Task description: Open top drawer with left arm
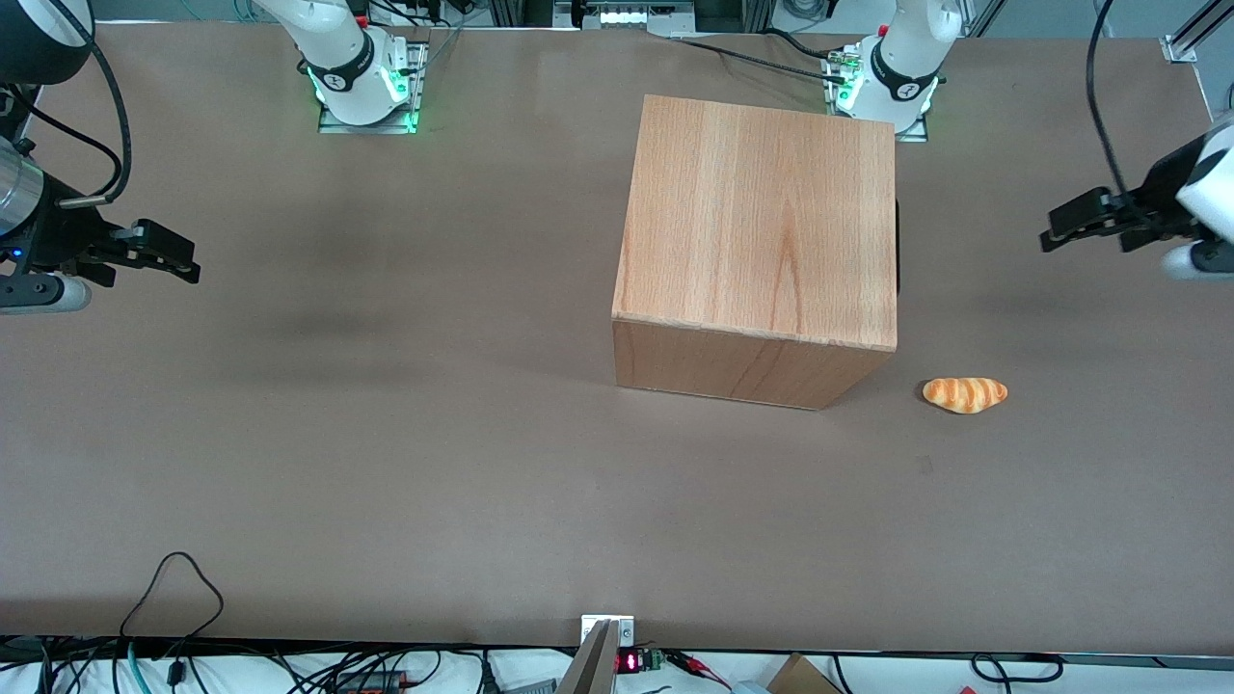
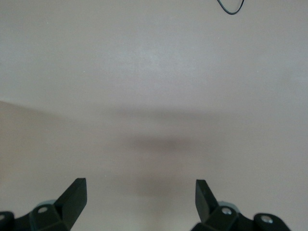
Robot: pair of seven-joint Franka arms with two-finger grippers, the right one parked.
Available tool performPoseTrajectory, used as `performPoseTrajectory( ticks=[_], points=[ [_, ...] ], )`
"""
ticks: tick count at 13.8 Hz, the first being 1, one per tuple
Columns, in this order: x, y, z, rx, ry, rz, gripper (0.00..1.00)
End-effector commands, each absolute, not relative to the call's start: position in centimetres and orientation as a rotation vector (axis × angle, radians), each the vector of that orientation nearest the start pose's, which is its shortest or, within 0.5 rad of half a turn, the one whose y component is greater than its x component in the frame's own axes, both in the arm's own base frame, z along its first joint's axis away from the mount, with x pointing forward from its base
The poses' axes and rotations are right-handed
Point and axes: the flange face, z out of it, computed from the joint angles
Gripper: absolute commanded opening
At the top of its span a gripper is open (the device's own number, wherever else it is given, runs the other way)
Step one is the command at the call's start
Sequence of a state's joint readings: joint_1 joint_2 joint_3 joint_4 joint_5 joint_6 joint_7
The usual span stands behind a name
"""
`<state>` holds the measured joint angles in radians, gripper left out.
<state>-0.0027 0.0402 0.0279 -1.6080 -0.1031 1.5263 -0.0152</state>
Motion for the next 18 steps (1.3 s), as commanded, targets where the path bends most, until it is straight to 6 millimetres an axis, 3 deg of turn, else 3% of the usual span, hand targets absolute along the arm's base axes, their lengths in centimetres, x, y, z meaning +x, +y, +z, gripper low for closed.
performPoseTrajectory(
  ticks=[1, 6, 11, 18],
  points=[
    [55.5, -1.6, 55.3, -3.274, -0.019, 0.257, 1.0],
    [55.1, -4.3, 49.0, -3.313, 0.002, 0.301, 1.0],
    [54.7, -5.4, 45.1, -3.332, 0.008, 0.32, 1.0],
    [55.1, -5.6, 43.0, -3.326, 0.01, 0.382, 1.0]
  ],
)
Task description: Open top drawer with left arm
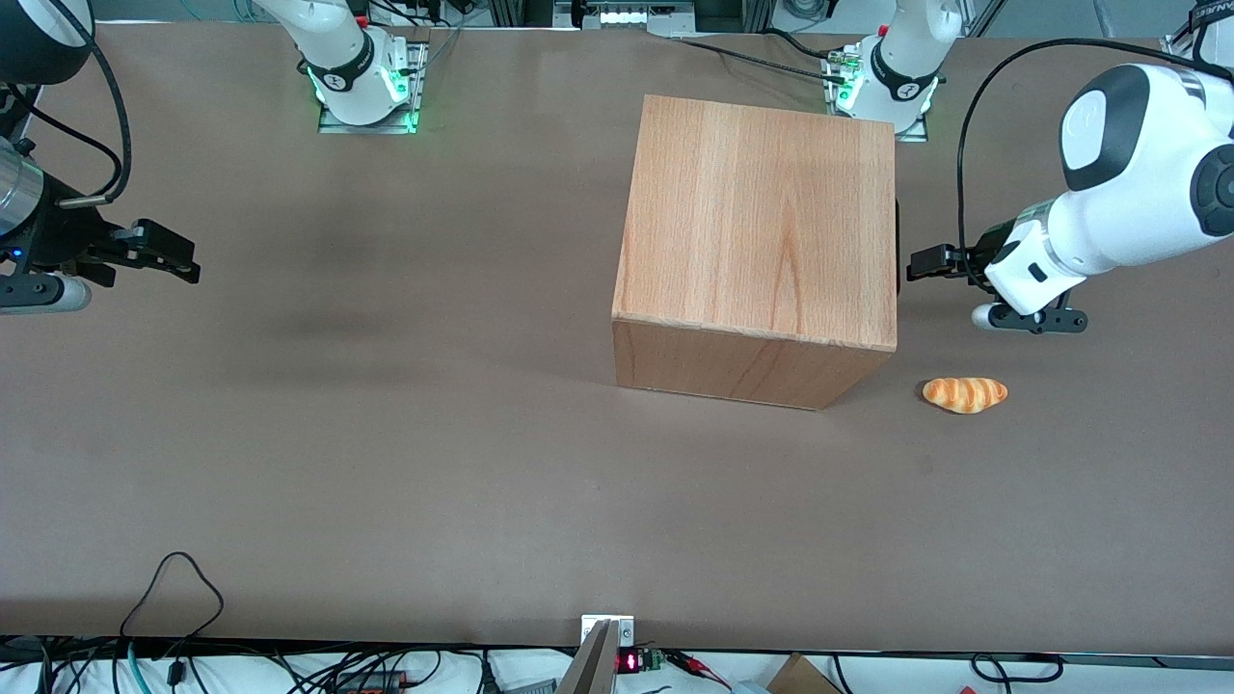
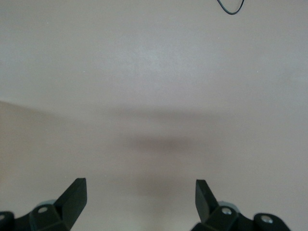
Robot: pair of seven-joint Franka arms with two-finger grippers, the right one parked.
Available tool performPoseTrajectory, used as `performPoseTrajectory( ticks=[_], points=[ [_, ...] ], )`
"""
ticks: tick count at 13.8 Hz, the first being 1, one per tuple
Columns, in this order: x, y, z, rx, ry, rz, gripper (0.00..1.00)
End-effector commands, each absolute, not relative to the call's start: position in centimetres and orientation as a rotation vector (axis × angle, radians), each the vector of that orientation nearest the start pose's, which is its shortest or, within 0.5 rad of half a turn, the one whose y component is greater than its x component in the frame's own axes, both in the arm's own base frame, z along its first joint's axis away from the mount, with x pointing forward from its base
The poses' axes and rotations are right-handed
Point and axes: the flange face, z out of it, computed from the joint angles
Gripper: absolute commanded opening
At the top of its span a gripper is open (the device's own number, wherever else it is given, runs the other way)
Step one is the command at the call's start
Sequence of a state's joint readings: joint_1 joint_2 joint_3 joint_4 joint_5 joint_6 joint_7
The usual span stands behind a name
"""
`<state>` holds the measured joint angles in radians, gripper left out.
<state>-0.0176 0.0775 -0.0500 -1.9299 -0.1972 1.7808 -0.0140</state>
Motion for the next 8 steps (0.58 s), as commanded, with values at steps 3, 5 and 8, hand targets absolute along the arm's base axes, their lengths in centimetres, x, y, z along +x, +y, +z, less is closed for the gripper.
performPoseTrajectory(
  ticks=[3, 5, 8],
  points=[
    [54.8, -6.6, 42.7, -3.323, 0.039, 0.398, 1.0],
    [54.7, -6.8, 42.5, -3.321, 0.044, 0.406, 1.0],
    [54.7, -6.8, 41.8, -3.319, 0.047, 0.423, 1.0]
  ],
)
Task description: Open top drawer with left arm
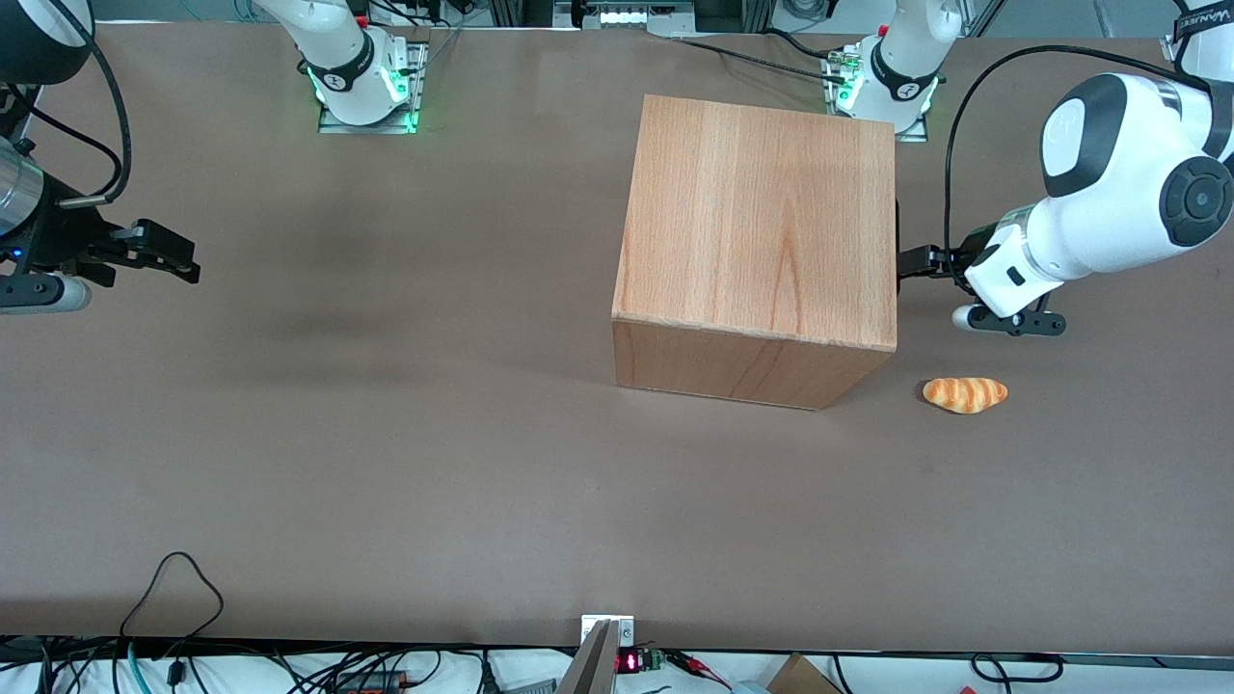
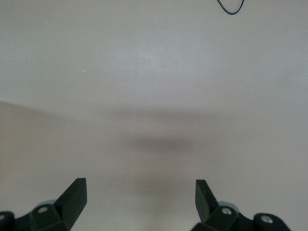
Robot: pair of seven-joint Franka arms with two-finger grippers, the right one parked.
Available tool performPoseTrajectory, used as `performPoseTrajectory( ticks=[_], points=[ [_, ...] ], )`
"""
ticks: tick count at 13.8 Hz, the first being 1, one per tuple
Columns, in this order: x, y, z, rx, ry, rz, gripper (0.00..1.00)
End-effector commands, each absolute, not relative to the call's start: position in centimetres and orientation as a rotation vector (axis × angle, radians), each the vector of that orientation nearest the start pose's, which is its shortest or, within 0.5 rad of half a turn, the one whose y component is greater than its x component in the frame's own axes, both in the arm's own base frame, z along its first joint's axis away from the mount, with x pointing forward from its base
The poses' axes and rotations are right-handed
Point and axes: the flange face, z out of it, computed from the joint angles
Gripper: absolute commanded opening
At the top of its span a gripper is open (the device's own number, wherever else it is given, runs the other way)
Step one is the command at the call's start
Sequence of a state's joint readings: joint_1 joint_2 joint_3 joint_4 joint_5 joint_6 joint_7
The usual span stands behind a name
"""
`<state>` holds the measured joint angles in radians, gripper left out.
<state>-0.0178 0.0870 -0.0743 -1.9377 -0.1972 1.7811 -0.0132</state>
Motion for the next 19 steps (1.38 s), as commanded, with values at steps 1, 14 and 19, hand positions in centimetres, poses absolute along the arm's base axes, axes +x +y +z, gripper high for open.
performPoseTrajectory(
  ticks=[1, 14, 19],
  points=[
    [54.7, -6.8, 41.8, -3.318, 0.049, 0.426, 1.0],
    [54.9, -6.9, 39.3, -3.298, 0.068, 0.449, 1.0],
    [55.2, -5.0, 38.8, -3.3, 0.087, 0.451, 1.0]
  ],
)
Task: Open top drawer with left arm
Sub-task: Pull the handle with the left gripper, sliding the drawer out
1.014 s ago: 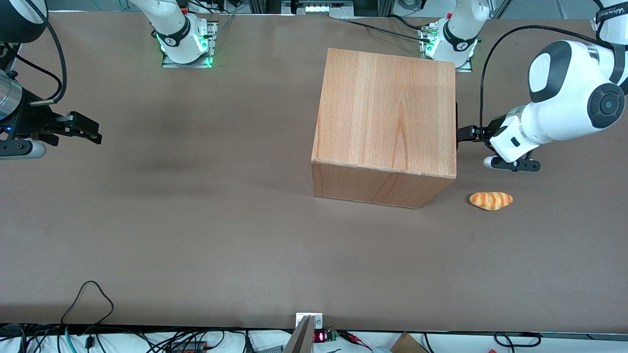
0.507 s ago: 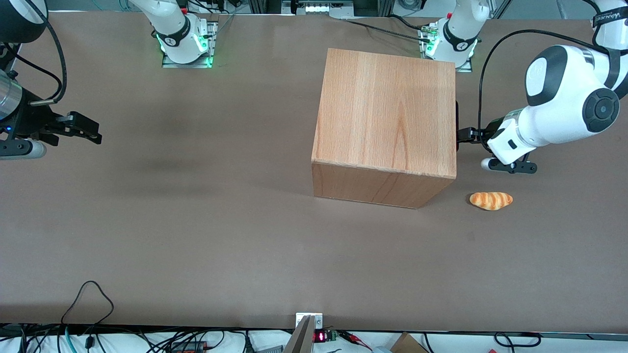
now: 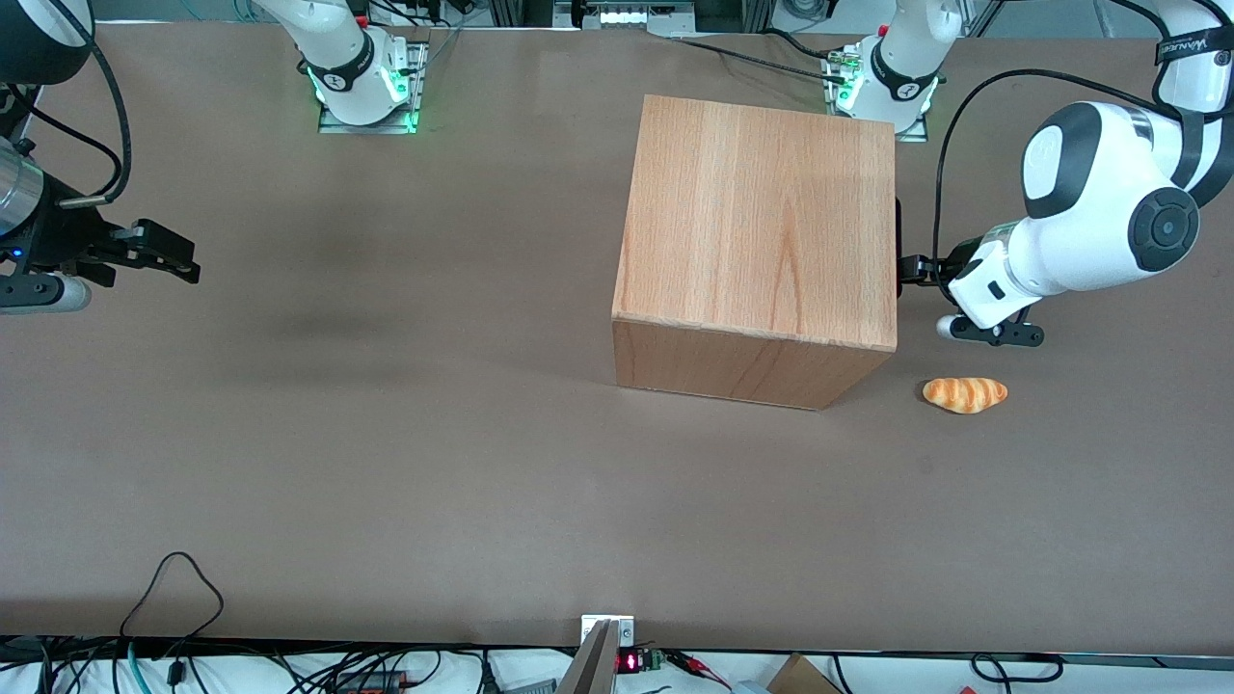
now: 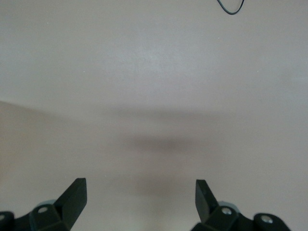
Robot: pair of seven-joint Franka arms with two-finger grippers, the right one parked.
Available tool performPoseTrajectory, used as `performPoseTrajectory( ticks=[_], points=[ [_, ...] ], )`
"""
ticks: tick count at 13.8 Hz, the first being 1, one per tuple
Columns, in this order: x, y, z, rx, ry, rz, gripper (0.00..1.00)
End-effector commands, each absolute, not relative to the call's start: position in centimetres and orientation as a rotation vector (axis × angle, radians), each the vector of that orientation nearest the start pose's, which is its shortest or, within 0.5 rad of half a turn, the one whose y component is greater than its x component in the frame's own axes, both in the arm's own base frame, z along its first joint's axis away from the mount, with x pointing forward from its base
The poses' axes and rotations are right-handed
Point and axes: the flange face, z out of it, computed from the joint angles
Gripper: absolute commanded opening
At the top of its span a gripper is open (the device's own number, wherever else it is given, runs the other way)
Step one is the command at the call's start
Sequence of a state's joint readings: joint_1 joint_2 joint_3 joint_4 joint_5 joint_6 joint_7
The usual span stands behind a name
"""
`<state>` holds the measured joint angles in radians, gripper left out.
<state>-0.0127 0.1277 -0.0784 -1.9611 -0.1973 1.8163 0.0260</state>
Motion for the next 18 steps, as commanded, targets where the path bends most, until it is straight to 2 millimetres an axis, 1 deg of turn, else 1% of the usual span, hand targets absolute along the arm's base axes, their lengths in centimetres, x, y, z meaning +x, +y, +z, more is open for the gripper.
performPoseTrajectory(
  ticks=[1, 4, 8, 10, 11, 12, 15, 18],
  points=[
    [55.2, -4.8, 38.6, -3.277, 0.101, 0.45, 1.0],
    [55.5, -3.5, 38.0, -3.27, 0.068, 0.441, 1.0],
    [55.6, -1.6, 37.9, -3.24, 0.052, 0.432, 1.0],
    [55.7, 0.1, 37.9, -3.241, 0.009, 0.421, 1.0],
    [55.8, 0.4, 37.9, -3.24, 0.005, 0.418, 1.0],
    [55.8, 1.0, 37.6, -3.241, -0.013, 0.427, 1.0],
    [56.1, 2.9, 37.5, -3.216, -0.039, 0.397, 1.0],
    [56.3, 5.3, 37.1, -3.214, -0.099, 0.372, 1.0]
  ],
)
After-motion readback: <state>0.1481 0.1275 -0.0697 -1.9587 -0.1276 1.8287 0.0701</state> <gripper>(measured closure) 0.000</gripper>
